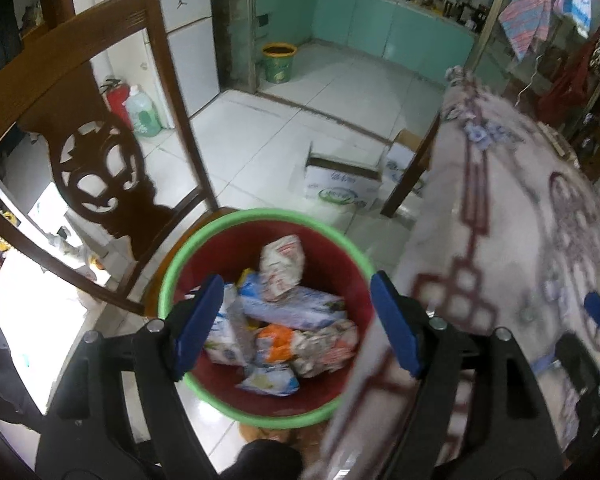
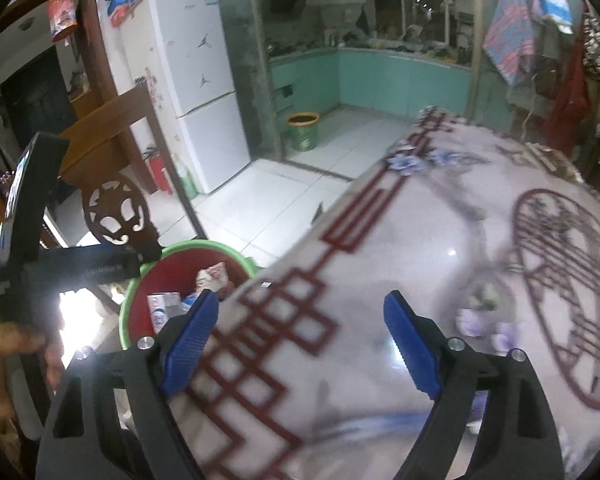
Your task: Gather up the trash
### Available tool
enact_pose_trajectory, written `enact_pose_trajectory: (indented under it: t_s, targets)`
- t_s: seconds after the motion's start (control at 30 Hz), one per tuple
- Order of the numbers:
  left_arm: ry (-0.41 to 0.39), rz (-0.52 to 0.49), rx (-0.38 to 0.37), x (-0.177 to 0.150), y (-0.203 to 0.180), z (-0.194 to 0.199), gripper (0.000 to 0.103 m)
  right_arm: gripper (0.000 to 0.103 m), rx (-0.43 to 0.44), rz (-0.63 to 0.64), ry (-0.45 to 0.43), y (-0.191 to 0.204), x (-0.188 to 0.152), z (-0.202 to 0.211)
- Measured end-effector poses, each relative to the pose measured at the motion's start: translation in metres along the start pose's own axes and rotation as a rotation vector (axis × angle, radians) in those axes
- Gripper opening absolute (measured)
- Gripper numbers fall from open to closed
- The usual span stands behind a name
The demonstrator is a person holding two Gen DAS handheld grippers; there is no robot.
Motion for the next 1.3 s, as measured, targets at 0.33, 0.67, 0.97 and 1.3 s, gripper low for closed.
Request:
enact_pose_trajectory:
  t_s: [0.33, 0.67, 0.97, 1.3]
  targets:
    - [-0.175, -0.069, -0.171, 0.011, -0.115, 0.056, 0.087, 0.096, -0.134, 0.048, -0.163, -0.074, -0.006, 0.094]
    - [-0.374, -0.14, -0.283, 0.005, -0.205, 0.1, 0.097, 0.096, -0.322, -0.077, -0.435, -0.176, -0.027, 0.191]
    - [-0.601, -0.175, -0.255, -0.006, -0.248, 0.133, 0.098, 0.096, -0.359, -0.289, -0.648, -0.224, -0.048, 0.219]
    - [-0.633, -0.173, -0.201, -0.019, -0.259, 0.133, 0.098, 0.096, -0.402, -0.318, -0.55, -0.23, -0.052, 0.203]
Point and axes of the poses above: each gripper's, at about its wrist camera, not at the fingertips, and z roughly against the way its jaws point, y to its left, x to its top, the point moved 4 cm from there along -z, roughly the way its jaws point, and after that the axes turned 3 degrees about y, right-handed, at the moved point
